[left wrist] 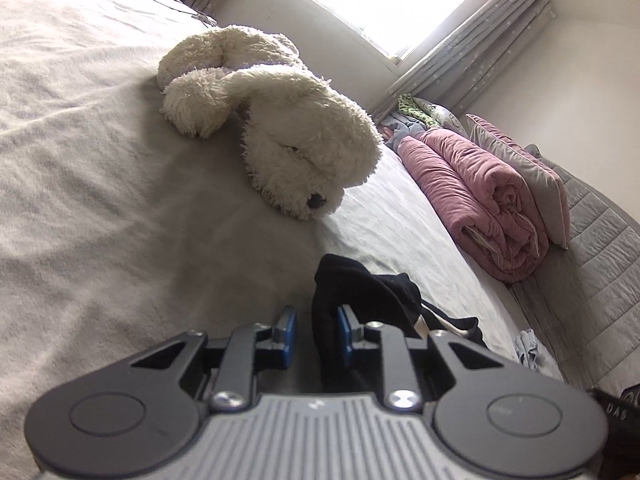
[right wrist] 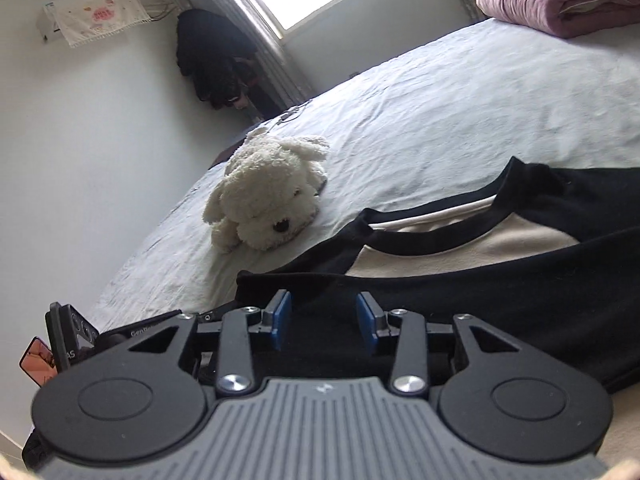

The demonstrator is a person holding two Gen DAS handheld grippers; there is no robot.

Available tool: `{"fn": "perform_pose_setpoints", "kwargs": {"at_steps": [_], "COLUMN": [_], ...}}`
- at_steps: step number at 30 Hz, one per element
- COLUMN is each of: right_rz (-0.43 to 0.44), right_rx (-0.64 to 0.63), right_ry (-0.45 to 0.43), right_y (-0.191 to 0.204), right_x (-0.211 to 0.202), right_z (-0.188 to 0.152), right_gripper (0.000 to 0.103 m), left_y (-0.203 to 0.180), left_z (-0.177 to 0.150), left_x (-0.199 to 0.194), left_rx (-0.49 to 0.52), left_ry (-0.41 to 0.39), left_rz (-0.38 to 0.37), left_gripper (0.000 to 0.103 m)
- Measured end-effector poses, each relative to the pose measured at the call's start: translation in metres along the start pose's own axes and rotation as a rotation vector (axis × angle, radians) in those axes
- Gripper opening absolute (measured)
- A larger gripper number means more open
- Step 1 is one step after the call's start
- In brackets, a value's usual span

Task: Fold clothes

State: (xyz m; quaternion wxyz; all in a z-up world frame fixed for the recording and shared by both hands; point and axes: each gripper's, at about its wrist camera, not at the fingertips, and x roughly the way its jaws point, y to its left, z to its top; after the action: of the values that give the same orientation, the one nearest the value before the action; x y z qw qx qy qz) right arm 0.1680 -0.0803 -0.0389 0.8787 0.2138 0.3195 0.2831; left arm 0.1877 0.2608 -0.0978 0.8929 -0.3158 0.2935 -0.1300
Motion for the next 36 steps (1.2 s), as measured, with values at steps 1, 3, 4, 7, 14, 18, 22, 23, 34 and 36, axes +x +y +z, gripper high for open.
{"fn": "perform_pose_setpoints", "kwargs": {"at_steps": [1,3,4,7,14,18,22,23,34,36], "right_rz": [0.007,0.020,0.031,0.088,0.124,0.122,0.127,0.128,0.136,0.135], "right_rx": [0.003,0.008,0.018,0.093,0.148,0.143,0.147,0.149,0.153,0.151], "right_ry": [0.019,0.057,0.070,0.081,0.084,0.084,0.082,0.082,0.081,0.081], "right_y": [-0.003,-0.010,-0.015,-0.030,-0.040,-0.041,-0.043,-0.043,-0.045,-0.045], "right_x": [0.004,0.011,0.014,0.015,0.014,0.014,0.013,0.013,0.014,0.013], "right_z": [0.000,-0.001,-0.001,-0.002,-0.006,-0.007,-0.007,-0.007,-0.008,-0.008], "right_gripper": [0.042,0.042,0.042,0.042,0.042,0.042,0.042,0.042,0.042,0.042], "left_y": [0.003,0.012,0.017,0.033,0.046,0.049,0.050,0.049,-0.056,-0.079], "left_z": [0.001,0.004,0.006,0.008,0.019,0.021,0.022,0.023,0.057,0.055], "left_x": [0.001,0.003,0.005,0.009,0.024,0.034,0.045,0.047,0.034,0.036], "left_rx": [-0.024,-0.112,-0.159,-0.312,-0.531,-0.641,-0.730,-0.737,-0.039,0.119], "left_ry": [0.008,0.029,0.038,0.059,0.111,0.142,0.168,0.176,0.062,0.043], "left_rz": [-0.020,-0.082,-0.108,-0.159,-0.229,-0.268,-0.247,-0.233,0.307,0.369], "left_gripper": [0.022,0.022,0.022,0.022,0.022,0.022,0.021,0.018,0.007,0.007]}}
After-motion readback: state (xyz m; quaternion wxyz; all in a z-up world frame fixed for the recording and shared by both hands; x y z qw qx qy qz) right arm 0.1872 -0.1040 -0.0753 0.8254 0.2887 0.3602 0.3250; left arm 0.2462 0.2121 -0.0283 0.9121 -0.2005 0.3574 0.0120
